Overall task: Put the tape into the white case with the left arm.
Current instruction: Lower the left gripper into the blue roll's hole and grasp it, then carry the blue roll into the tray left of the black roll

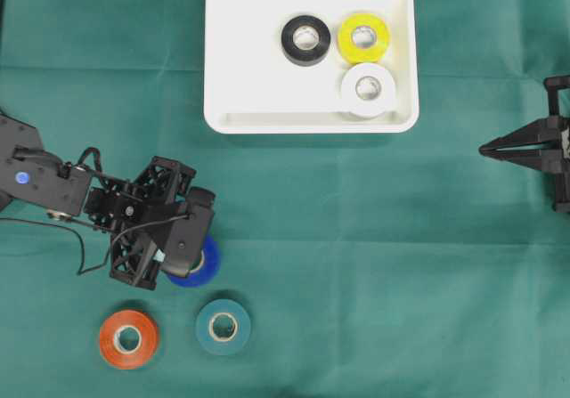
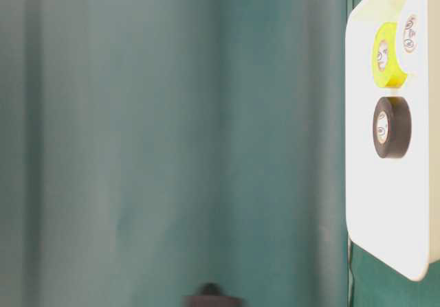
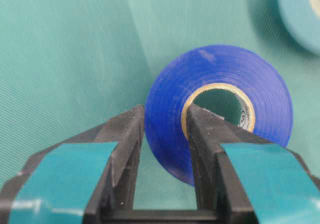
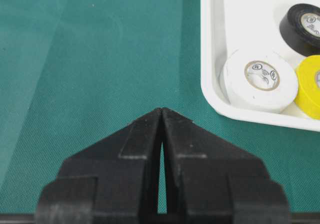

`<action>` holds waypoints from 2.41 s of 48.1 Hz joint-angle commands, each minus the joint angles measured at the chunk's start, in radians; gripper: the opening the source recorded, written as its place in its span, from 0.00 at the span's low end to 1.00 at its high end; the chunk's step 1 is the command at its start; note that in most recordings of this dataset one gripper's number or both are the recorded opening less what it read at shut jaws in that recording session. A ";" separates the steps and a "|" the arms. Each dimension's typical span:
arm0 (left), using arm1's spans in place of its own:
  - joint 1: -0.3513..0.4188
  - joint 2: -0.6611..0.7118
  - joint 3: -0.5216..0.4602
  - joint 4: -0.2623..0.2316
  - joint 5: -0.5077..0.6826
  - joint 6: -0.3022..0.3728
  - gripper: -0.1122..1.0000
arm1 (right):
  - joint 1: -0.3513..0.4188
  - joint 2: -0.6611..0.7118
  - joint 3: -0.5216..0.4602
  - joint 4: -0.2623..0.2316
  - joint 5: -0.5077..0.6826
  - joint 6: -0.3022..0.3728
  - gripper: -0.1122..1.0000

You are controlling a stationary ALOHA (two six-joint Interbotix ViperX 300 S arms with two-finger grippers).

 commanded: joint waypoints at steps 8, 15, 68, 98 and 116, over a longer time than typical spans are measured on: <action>-0.002 -0.107 -0.054 -0.003 0.075 -0.035 0.32 | -0.002 0.006 -0.011 -0.002 -0.009 0.002 0.02; 0.017 -0.126 -0.072 -0.002 0.115 -0.035 0.32 | 0.000 0.006 -0.011 -0.002 -0.009 0.002 0.02; 0.614 -0.107 -0.114 0.002 -0.057 0.092 0.32 | 0.000 0.006 -0.006 -0.002 -0.018 0.002 0.02; 0.706 0.115 -0.250 0.002 -0.138 0.121 0.32 | 0.000 0.005 -0.005 -0.003 -0.021 0.002 0.02; 0.721 0.147 -0.265 0.002 -0.069 0.115 0.32 | 0.000 0.005 -0.005 -0.002 -0.021 0.002 0.02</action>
